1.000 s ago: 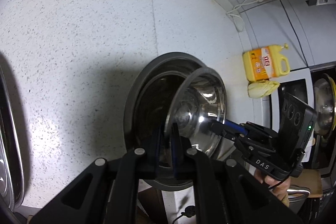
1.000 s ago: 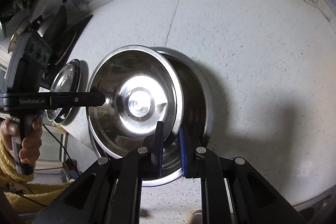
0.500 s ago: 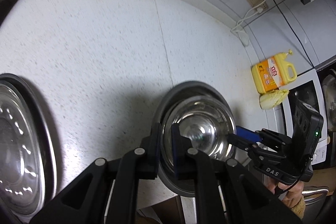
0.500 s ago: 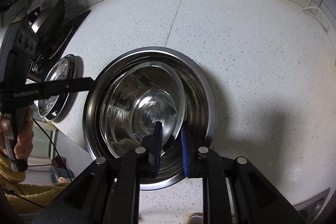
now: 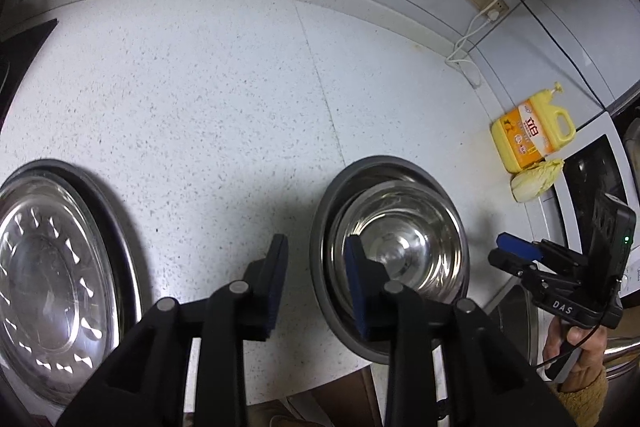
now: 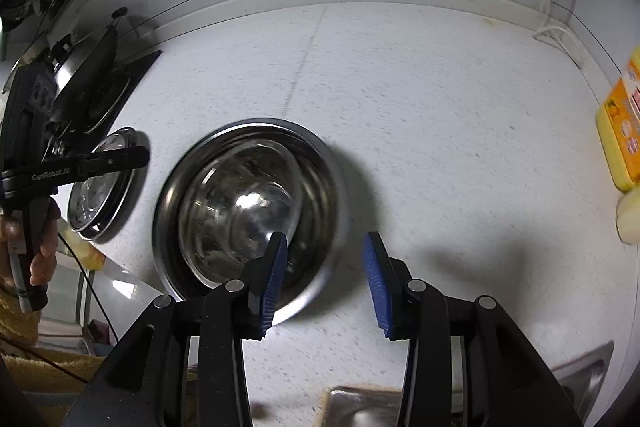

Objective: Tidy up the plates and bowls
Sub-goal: 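Open both grippers and lift them off the bowl stack, then close the left gripper on the rim of the nested bowl stack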

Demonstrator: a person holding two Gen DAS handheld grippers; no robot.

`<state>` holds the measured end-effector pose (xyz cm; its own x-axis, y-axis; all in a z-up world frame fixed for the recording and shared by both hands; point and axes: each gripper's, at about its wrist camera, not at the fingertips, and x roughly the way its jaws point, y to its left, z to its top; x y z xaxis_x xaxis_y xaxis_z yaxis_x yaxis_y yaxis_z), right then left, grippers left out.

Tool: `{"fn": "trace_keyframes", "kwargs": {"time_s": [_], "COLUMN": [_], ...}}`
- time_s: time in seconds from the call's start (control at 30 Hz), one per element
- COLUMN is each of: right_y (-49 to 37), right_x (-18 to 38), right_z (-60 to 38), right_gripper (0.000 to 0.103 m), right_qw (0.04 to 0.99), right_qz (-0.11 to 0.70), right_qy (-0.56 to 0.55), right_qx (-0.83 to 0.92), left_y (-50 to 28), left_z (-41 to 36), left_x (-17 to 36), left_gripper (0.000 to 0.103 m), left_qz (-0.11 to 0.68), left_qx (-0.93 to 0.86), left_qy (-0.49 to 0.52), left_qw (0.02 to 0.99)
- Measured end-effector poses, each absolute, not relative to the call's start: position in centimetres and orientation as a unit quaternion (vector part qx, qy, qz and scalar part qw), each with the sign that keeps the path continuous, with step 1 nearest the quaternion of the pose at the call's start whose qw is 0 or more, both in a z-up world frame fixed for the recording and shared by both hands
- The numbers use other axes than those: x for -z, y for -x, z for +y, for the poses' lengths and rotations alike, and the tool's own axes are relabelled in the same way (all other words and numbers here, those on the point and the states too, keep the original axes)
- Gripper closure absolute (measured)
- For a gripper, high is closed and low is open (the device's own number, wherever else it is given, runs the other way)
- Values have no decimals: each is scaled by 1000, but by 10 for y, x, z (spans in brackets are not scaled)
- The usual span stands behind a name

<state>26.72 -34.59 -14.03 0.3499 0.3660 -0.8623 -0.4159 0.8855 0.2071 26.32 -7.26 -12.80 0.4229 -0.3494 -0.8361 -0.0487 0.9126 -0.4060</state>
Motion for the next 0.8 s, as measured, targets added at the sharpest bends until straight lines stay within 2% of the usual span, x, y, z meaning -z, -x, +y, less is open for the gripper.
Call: {"fn": "trace_keyframes", "kwargs": {"time_s": [0.8], "right_y": [-282], "right_x": [171], "right_z": [-331], "right_gripper": [67], "right_qw": [795], "right_qz": [563], "right_qy": [47], "right_qx": [-221], "left_y": [-260], "left_z": [-78], "left_x": [165], "left_gripper": [76], "left_qz": [561], "left_qx": [91], "left_qy": [192], "left_qw": [800]}}
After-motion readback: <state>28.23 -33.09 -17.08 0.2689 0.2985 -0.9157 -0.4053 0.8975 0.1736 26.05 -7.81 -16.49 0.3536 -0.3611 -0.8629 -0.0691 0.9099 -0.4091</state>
